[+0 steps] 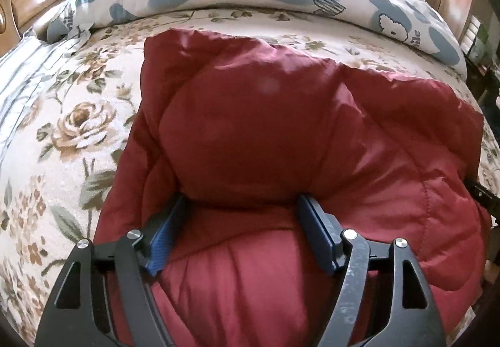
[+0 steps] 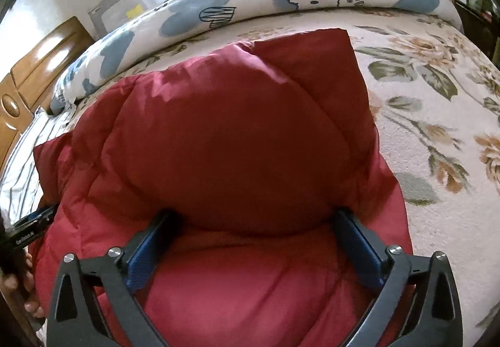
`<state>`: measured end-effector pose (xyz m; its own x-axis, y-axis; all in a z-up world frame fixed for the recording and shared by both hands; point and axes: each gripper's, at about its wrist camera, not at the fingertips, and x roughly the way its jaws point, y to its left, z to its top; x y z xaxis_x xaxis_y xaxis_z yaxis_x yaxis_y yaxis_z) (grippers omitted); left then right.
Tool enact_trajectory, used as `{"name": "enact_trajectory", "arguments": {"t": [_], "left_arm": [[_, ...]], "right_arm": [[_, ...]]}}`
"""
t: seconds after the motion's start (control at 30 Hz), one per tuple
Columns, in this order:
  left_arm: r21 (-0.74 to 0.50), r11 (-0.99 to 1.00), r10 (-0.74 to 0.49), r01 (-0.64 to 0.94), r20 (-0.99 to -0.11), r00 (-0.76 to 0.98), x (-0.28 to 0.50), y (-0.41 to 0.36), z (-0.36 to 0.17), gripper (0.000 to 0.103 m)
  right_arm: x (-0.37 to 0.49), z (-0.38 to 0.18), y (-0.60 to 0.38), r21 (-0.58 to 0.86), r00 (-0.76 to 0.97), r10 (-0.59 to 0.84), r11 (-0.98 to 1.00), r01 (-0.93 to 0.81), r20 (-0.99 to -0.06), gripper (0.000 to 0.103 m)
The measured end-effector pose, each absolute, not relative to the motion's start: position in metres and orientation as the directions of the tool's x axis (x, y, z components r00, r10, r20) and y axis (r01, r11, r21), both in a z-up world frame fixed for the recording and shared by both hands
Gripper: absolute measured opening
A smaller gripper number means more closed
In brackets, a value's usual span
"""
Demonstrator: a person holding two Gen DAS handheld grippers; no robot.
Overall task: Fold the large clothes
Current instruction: 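Lay the hem over the collar and open both grippers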
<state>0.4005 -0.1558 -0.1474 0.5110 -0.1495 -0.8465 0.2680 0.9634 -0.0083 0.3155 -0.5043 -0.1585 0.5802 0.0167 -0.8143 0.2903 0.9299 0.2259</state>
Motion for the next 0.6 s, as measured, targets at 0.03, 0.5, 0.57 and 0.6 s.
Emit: {"name": "enact_trajectory", "arguments": {"t": [0.03, 0.5, 0.57, 0.6], "left_arm": [[-0.007, 0.963, -0.149, 0.268, -0.847, 0.51, 0.399, -0.156, -0.147, 0.076], [-0.099, 0.956, -0.238, 0.275, -0.812, 0.533, 0.35, -0.126, -0.106, 0.075], [-0.116, 0.957, -0.249, 0.268, -0.803, 0.541, 0.342, -0.117, -0.103, 0.075], [-0.119, 0.958, -0.248, 0.26, -0.8, 0.547, 0.34, -0.113, -0.102, 0.075]], "right_arm": [[0.316, -0.159, -0.504, 0.226, 0.58, 0.016, 0.929, 0.292, -0.814, 0.103], [0.29, -0.134, -0.508, 0.243, 0.6, 0.015, 0.922, 0.302, -0.8, 0.102], [0.276, -0.129, -0.51, 0.254, 0.61, 0.024, 0.921, 0.294, -0.792, 0.102], [0.272, -0.126, -0.51, 0.25, 0.61, 0.021, 0.923, 0.291, -0.792, 0.102]]}}
